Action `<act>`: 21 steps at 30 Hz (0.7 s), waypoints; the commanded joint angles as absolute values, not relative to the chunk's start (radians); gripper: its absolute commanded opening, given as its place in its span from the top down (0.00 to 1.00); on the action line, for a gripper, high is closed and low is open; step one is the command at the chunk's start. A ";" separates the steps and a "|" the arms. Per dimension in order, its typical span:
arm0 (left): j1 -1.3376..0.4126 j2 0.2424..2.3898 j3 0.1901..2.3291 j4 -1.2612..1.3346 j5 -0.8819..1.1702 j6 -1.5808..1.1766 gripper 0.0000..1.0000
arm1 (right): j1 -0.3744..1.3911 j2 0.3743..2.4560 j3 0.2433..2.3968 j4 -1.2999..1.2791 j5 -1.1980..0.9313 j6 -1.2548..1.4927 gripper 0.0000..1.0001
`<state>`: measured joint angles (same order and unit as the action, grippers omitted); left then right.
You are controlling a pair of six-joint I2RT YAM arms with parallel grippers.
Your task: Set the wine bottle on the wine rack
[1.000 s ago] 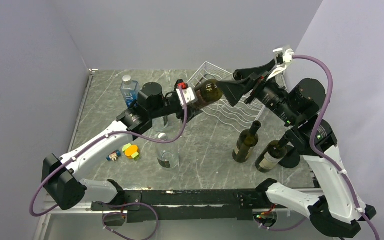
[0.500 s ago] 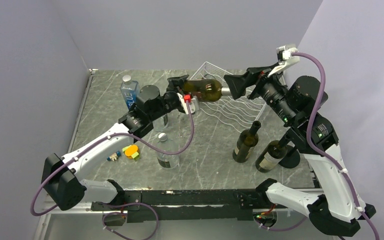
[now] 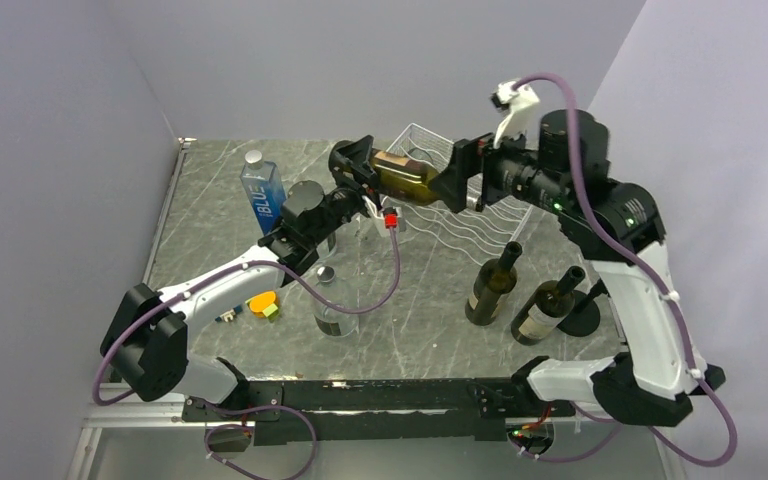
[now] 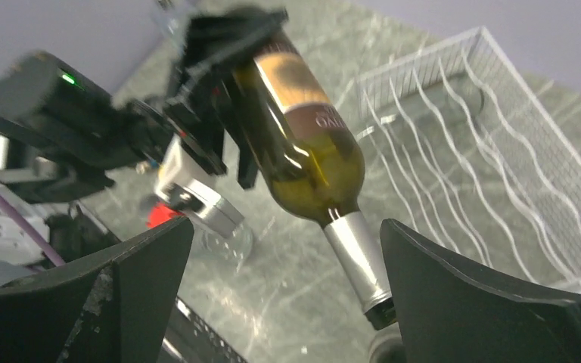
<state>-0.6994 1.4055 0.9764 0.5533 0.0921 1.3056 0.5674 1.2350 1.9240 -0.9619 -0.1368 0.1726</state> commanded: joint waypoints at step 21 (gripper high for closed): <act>-0.695 1.295 0.968 0.693 0.267 1.405 0.99 | 0.562 1.444 1.905 -1.290 -0.291 0.045 0.24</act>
<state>-0.6956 1.3602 0.9367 0.5758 0.2276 1.4025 0.5636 1.4448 1.9366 -1.2591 -0.2626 0.0544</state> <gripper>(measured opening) 0.809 0.791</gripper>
